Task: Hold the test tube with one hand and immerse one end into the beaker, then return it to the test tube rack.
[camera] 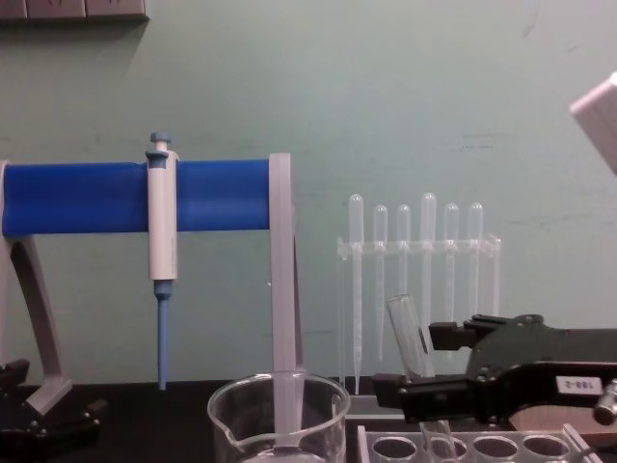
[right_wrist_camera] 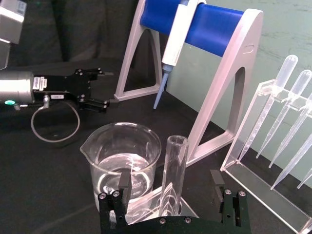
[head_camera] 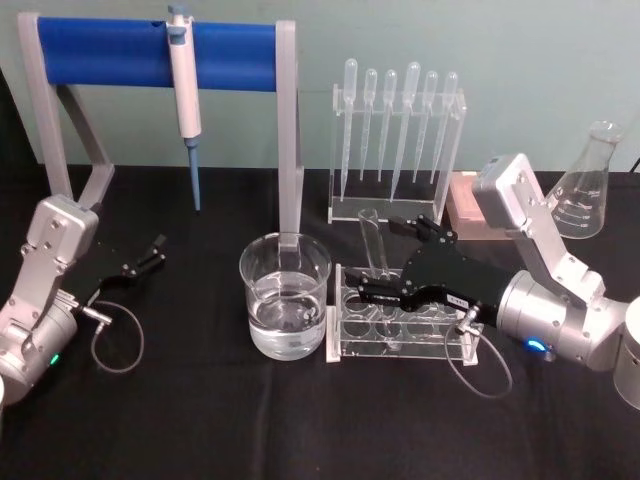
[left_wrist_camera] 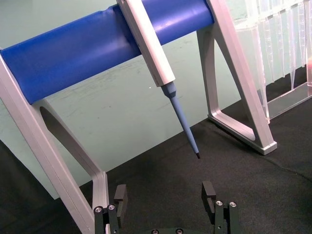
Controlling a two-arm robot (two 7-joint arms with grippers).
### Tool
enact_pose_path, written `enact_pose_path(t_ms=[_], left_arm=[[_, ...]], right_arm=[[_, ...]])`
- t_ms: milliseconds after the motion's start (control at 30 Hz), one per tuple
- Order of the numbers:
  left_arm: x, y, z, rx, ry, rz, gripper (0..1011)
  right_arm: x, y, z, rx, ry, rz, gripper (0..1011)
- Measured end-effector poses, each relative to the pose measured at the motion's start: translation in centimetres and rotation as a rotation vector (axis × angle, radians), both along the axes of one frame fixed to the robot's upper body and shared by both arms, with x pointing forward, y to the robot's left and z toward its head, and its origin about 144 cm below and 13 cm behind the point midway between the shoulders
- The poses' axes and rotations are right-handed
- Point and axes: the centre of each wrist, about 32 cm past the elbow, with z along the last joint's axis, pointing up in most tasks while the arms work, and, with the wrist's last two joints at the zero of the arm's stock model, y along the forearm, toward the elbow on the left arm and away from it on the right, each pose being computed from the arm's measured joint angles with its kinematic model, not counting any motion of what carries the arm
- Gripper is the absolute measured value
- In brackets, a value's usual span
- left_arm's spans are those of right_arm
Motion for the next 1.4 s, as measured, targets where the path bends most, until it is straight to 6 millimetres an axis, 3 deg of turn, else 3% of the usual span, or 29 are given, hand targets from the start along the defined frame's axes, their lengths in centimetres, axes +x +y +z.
enact_pose_path(t_ms=[200,433,700,867,1100,1400], left_arm=[[0.0,0.0,0.0,0.000,0.000,0.000,1000],[0.0,0.0,0.0,0.000,0.000,0.000,1000],[0.0,0.0,0.0,0.000,0.000,0.000,1000],[0.0,0.0,0.0,0.000,0.000,0.000,1000],[0.0,0.0,0.0,0.000,0.000,0.000,1000],[0.0,0.0,0.0,0.000,0.000,0.000,1000]], right_arm=[[0.6,0.3,-0.1,0.007,0.016,-0.015,1003],[0.7,0.2,0.2,0.005,0.034,-0.026,865],[1.1,0.3,0.2,0.027,0.082,-0.020,647],[1.1,0.5,0.2,0.025,0.093,-0.008,442],[0.9,0.8,0.3,0.023,0.089,0.005,243],[-0.1,0.5,1.2,0.081,0.034,-0.009,225]])
